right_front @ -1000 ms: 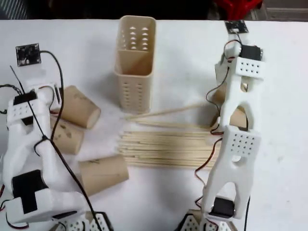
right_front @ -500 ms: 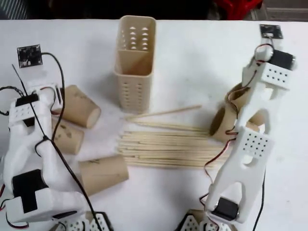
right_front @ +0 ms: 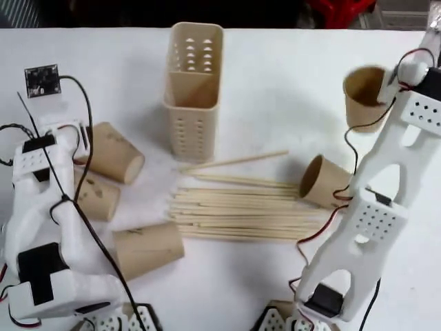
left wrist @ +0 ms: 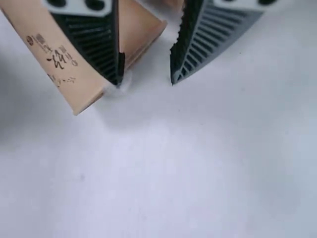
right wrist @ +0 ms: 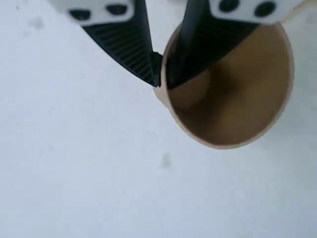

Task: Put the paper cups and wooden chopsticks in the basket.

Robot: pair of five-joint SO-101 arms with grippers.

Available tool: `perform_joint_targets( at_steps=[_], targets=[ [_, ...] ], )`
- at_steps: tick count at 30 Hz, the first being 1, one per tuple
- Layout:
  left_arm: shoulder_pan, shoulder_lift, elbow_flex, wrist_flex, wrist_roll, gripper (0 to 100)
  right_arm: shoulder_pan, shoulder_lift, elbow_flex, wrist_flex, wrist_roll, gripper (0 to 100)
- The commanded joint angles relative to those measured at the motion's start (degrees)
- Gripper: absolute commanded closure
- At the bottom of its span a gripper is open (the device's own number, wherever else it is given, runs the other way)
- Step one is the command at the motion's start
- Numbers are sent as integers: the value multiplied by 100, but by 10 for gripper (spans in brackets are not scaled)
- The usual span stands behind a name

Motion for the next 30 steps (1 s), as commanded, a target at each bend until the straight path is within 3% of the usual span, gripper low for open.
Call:
perform_joint_targets(
  at_steps=[1, 8, 15, 21, 30],
  targets=[
    [-4, 57, 193, -9, 62, 830, -558, -927, -290, 4, -440, 982],
    [13, 57, 202, -9, 62, 830, -2079, -1464, -290, -681, -791, 982],
    [110, 57, 202, -9, 26, 830, -3029, -1358, -220, -2097, -1081, 982],
    [119, 57, 202, -9, 26, 830, -3398, -708, -193, -3345, -1354, 982],
    [207, 57, 202, -9, 18, 830, -3301, -198, -176, -3108, -1952, 981]
  ],
)
